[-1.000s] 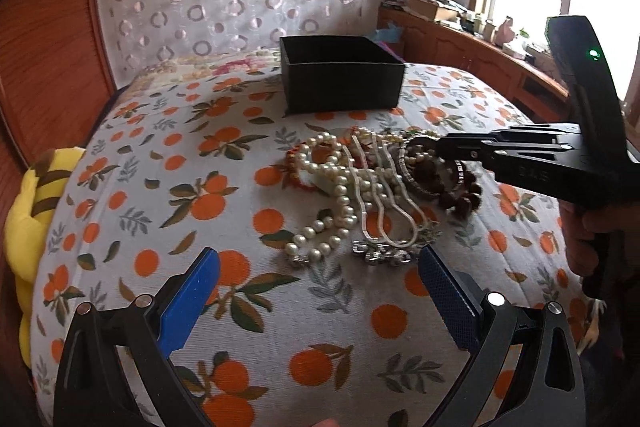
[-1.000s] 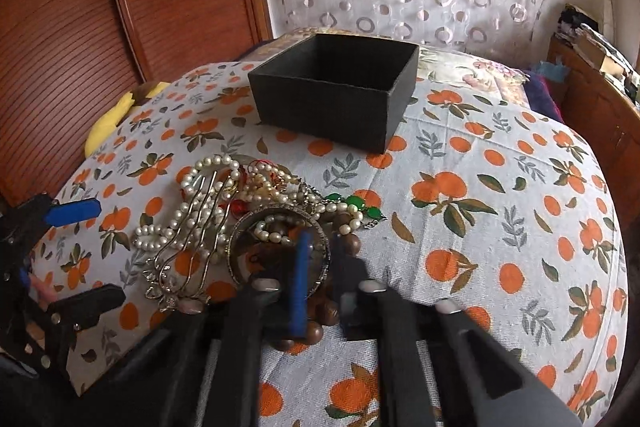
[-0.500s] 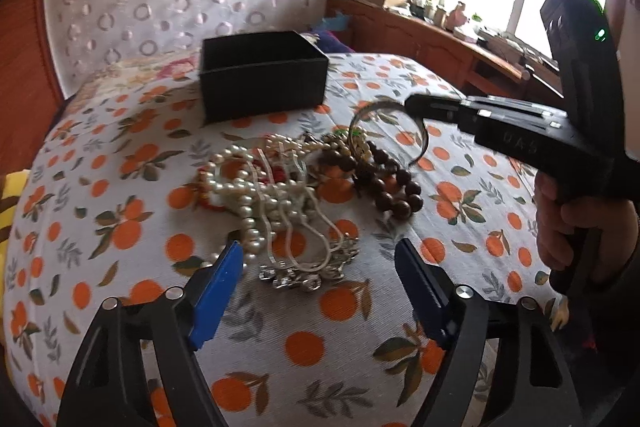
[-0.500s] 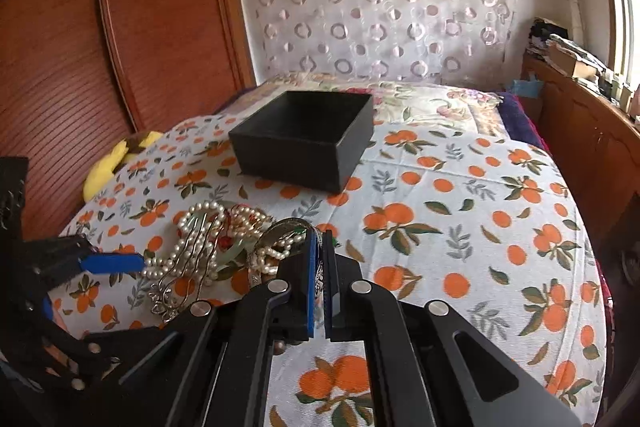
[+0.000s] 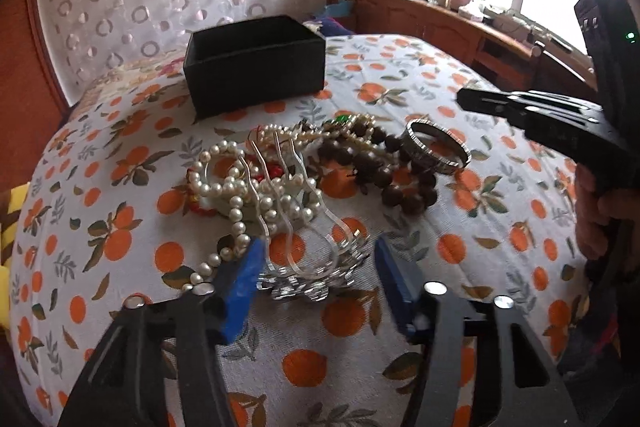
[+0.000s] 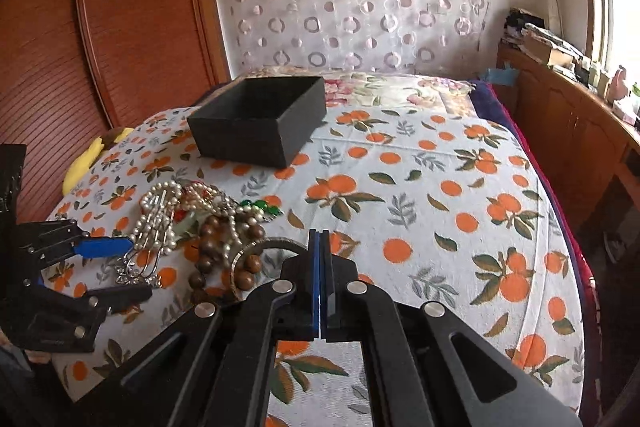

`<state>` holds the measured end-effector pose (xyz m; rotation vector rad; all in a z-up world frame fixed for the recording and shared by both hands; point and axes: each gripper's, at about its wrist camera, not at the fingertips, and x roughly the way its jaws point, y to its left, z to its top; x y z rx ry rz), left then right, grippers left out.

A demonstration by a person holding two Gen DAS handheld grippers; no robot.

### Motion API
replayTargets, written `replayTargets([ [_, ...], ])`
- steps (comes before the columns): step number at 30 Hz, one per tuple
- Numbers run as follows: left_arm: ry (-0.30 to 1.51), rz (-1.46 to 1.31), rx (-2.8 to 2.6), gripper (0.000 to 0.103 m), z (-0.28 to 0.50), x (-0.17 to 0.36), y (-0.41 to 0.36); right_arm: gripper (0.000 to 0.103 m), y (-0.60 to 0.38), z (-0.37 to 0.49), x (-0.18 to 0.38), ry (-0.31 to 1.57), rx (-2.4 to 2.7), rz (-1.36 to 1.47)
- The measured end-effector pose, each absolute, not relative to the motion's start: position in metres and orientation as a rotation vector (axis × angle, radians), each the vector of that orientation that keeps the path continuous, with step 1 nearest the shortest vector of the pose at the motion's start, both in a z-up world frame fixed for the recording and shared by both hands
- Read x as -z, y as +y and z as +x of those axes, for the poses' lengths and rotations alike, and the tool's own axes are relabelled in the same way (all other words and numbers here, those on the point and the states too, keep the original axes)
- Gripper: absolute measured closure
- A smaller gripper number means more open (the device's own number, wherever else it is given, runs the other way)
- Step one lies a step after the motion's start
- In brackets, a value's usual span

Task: Organize jewelry
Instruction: 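Grasp the silver hair fork with the left gripper while the right gripper lifts the bangle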

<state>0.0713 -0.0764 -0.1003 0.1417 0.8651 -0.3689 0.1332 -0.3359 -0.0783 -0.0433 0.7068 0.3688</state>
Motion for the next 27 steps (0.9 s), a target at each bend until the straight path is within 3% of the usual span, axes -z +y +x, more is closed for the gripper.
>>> replayTargets([
  [22,0.868,0.144,0.358,0.05,0.065,0.103,-0.063,0.102,-0.335,0.138,0.089,0.773,-0.404,-0.059],
  [23,0.868,0.152,0.355,0.05,0.065,0.103,-0.064,0.101,-0.335,0.139,0.09,0.779,-0.407,-0.06],
  [25,0.866,0.158,0.355,0.05,0.066,0.103,-0.064,0.087,-0.335,0.141,0.091,0.791,-0.411,-0.066],
  [27,0.863,0.149,0.362,0.05,0.065,0.103,-0.062,0.08,-0.334,0.144,0.093,0.801,-0.415,-0.066],
])
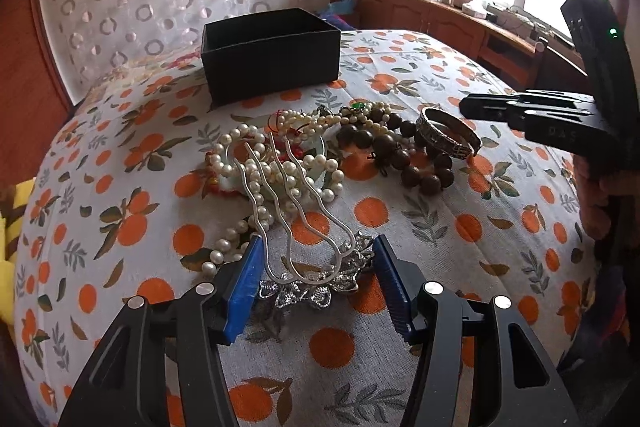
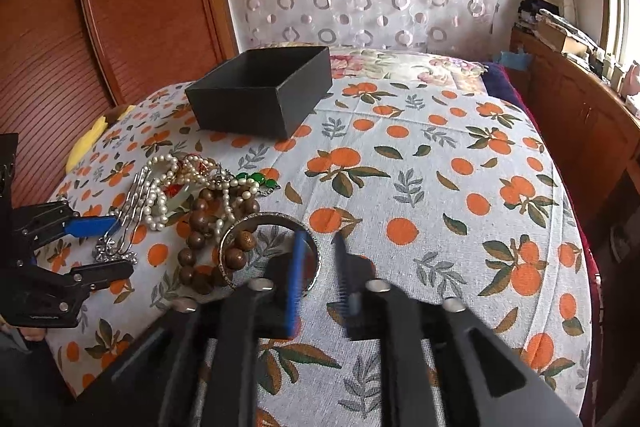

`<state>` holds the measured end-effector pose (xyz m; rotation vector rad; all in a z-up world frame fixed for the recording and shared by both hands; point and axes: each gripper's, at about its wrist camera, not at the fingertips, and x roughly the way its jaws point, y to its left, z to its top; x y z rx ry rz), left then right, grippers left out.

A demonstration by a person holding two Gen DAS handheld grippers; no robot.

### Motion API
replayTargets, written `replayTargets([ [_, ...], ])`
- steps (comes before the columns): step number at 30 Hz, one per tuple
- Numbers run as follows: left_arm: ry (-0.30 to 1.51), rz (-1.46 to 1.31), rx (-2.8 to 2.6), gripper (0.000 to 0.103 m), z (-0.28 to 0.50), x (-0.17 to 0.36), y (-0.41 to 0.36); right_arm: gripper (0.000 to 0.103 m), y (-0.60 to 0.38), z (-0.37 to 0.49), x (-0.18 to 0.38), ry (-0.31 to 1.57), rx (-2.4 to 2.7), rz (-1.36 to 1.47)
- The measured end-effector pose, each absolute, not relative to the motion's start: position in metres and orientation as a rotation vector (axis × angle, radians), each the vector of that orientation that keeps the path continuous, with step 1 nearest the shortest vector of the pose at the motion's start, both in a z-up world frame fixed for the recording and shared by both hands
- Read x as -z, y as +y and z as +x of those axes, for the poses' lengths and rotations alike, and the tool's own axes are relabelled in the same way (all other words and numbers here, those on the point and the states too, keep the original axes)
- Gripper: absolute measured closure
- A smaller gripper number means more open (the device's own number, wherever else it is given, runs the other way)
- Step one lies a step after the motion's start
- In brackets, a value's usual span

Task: Organize jewelry
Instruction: 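Grasp the silver hair fork with the left gripper while the right gripper lifts the bangle, then lower the hair fork with the left gripper into the black box while the right gripper drops the bangle in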

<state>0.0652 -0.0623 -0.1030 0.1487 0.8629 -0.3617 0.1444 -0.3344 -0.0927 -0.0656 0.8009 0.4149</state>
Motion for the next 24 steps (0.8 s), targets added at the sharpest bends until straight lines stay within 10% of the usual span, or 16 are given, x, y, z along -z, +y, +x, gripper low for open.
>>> replayTargets([
  [24,0.714,0.078,0.34,0.05,0.092,0.05,-0.037,0.098,-0.31,0.166,0.08,0.773,-0.464,-0.189],
])
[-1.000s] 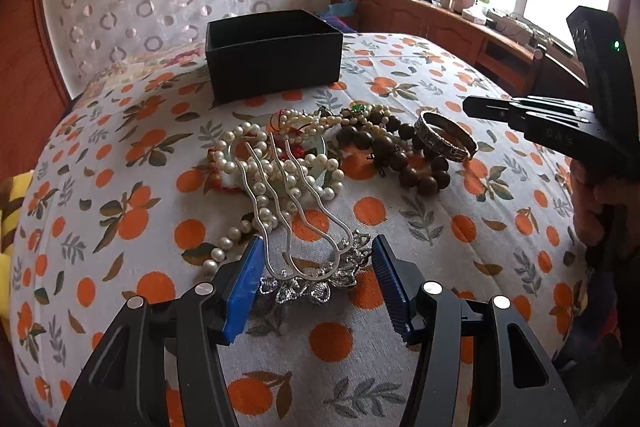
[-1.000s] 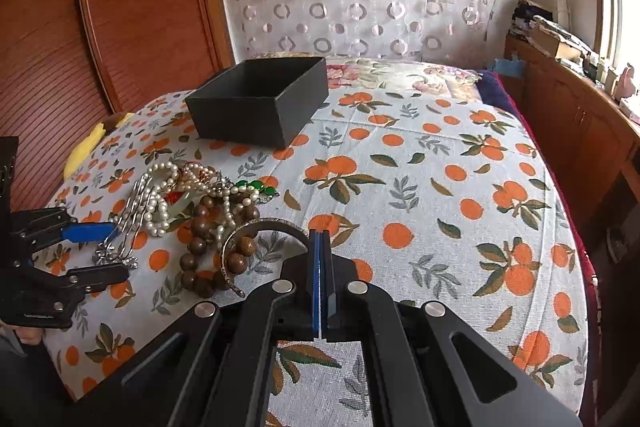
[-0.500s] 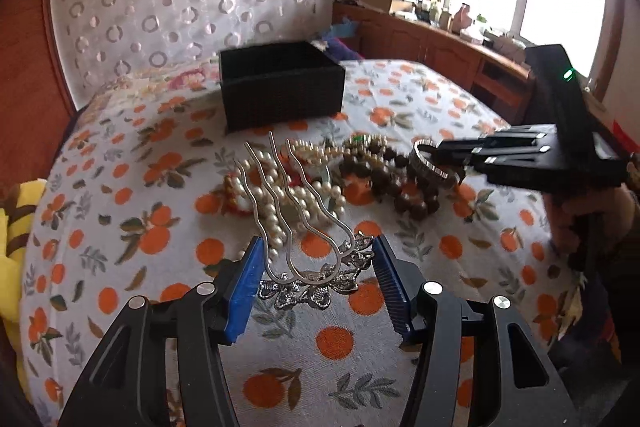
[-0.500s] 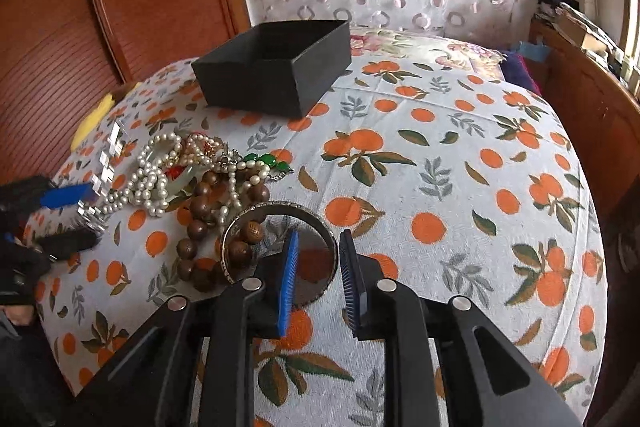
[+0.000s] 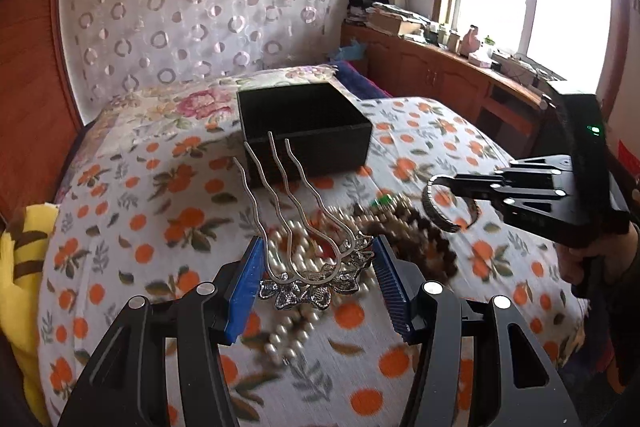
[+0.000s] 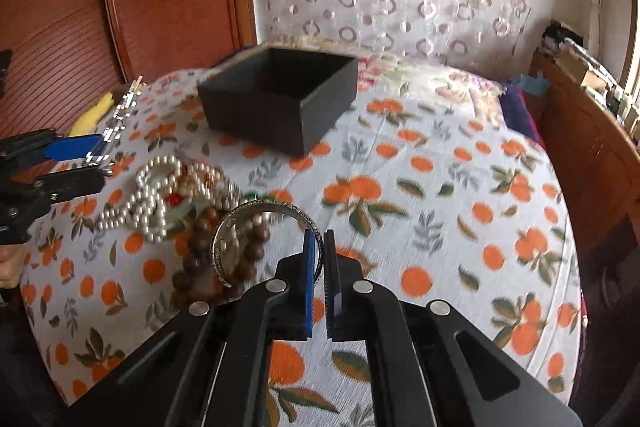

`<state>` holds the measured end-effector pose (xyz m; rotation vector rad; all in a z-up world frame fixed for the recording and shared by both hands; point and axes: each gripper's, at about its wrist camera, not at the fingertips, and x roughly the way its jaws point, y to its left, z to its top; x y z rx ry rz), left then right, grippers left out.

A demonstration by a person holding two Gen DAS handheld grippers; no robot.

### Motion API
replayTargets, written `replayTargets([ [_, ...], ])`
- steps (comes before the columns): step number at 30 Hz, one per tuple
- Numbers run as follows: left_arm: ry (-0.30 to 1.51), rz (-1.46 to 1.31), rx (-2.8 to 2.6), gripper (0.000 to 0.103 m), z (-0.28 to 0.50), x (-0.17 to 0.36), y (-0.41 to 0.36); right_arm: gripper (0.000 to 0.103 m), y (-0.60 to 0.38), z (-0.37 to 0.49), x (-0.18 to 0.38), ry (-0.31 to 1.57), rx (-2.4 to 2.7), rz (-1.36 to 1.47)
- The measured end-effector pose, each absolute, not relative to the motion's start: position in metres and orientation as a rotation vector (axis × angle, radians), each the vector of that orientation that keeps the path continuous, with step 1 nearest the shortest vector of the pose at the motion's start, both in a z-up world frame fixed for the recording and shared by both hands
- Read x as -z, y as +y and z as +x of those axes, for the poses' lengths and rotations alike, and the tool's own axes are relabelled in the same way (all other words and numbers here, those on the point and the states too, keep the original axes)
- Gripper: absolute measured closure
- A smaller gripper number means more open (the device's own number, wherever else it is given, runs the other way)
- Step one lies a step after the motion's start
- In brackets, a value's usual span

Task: Organize jewelry
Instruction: 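Lower the hair fork with the left gripper into the black box while the right gripper drops the bangle in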

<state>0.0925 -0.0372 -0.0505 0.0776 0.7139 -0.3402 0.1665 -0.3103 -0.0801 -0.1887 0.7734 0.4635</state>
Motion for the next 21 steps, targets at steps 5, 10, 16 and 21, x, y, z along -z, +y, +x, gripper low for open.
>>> replayTargets([
  [5,0.688,0.074,0.329,0.05,0.11,0.04,-0.035,0.098,-0.308,0.178,0.059,0.718,-0.46,-0.176],
  [10,0.668,0.083,0.319,0.05,0.124,0.03,-0.034,0.098,-0.294,0.201,0.037,0.67,-0.47,-0.165],
  [16,0.665,0.093,0.307,0.05,0.148,0.023,-0.035,0.098,-0.262,0.236,0.028,0.641,-0.471,-0.198],
  [21,0.674,0.089,0.295,0.05,0.167,0.023,-0.034,0.098,-0.246,0.268,0.029,0.653,-0.465,-0.193],
])
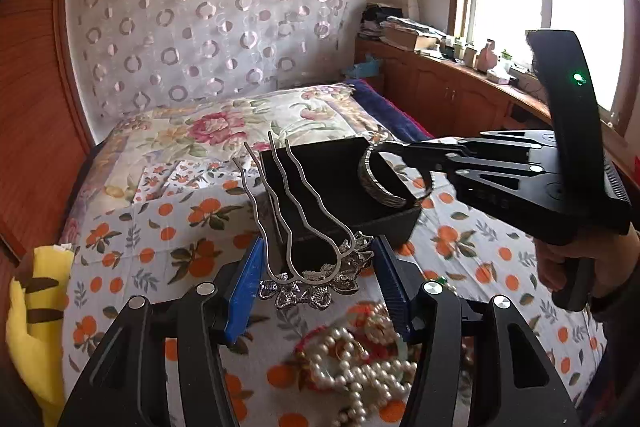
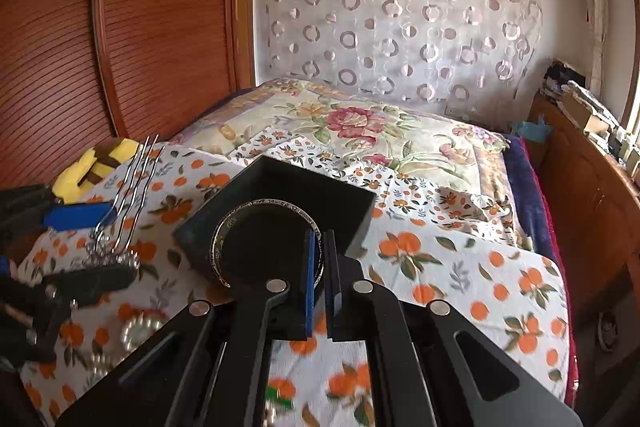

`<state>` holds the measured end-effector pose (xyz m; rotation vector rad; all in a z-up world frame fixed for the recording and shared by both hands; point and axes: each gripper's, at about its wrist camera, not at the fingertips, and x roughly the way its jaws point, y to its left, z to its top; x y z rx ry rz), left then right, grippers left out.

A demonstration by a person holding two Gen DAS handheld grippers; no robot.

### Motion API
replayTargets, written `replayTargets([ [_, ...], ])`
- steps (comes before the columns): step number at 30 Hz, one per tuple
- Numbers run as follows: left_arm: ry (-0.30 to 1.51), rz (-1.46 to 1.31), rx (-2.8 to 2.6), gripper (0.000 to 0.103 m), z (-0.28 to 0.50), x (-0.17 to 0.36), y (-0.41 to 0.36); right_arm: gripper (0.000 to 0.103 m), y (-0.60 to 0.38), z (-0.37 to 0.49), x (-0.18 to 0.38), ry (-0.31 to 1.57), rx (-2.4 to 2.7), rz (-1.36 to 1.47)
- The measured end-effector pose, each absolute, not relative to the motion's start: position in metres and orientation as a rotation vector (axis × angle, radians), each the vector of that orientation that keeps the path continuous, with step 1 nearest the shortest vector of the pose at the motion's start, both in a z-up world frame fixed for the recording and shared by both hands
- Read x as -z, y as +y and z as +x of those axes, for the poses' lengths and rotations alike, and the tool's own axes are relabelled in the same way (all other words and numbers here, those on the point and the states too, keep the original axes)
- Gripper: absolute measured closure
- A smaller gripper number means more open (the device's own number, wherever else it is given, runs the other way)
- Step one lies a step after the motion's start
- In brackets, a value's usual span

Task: Organize jewelry
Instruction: 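Lower the hair fork with the left gripper into the black box while the right gripper drops the bangle in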

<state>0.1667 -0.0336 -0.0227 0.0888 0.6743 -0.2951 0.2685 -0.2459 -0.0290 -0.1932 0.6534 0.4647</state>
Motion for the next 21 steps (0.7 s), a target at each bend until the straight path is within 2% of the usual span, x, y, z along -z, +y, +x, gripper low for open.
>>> replayTargets([
  [7,0.699,0.073,0.29,0.05,0.195,0.026,-0.035,0.098,-0.236,0.292,0.045,0.715,-0.485,-0.176],
  [11,0.71,0.072,0.287,0.05,0.21,0.028,-0.038,0.09,-0.242,0.293,0.049,0.737,-0.495,-0.135],
  [21,0.728,0.08,0.301,0.05,0.243,0.033,-0.058,0.09,-0.285,0.272,0.04,0.694,-0.466,-0.073],
])
